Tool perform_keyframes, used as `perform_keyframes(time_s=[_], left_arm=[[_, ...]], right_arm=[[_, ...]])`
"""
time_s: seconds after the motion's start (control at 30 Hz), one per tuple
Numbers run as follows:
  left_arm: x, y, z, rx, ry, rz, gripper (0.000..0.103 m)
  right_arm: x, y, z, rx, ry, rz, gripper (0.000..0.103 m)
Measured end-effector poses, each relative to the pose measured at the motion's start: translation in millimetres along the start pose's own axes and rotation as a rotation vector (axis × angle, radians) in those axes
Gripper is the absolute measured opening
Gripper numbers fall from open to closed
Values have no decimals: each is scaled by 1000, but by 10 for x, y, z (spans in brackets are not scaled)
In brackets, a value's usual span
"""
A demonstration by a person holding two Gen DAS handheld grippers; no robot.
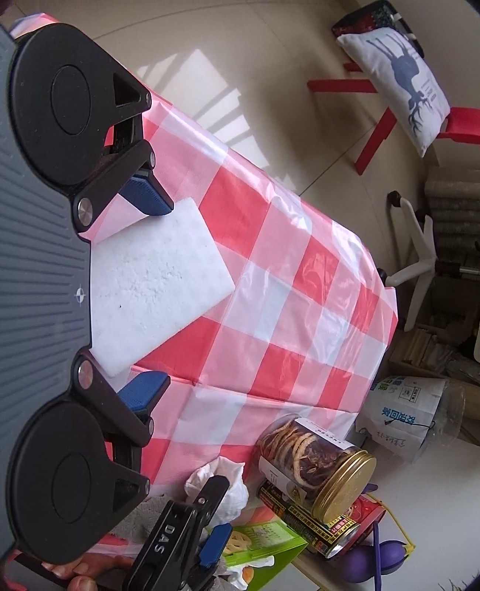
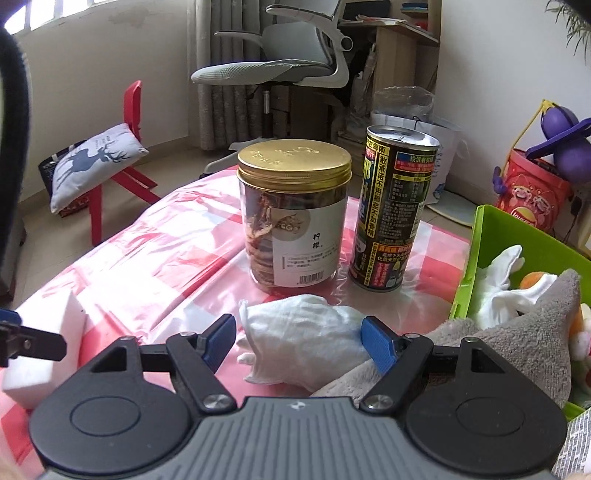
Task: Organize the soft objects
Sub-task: 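Grasp the white sponge with the left tool while the right tool grasps the white cloth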
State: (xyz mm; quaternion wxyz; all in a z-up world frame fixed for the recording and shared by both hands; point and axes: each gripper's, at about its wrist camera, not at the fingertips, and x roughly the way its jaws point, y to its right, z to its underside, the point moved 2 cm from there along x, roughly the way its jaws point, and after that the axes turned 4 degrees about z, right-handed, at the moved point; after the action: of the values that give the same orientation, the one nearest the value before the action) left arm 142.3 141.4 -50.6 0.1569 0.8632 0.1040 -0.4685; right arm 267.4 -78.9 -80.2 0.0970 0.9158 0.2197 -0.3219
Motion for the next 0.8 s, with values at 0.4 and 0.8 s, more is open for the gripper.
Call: perform_keyframes(time_s=[0.4,0.8], left_arm=[[120,26,72,28,-50,-22,89],[38,82,33,26,4,24,78]], right_arm=[[95,-80,-2,-37,7,85,22],[-163,197,-64,147,4,-16,13]])
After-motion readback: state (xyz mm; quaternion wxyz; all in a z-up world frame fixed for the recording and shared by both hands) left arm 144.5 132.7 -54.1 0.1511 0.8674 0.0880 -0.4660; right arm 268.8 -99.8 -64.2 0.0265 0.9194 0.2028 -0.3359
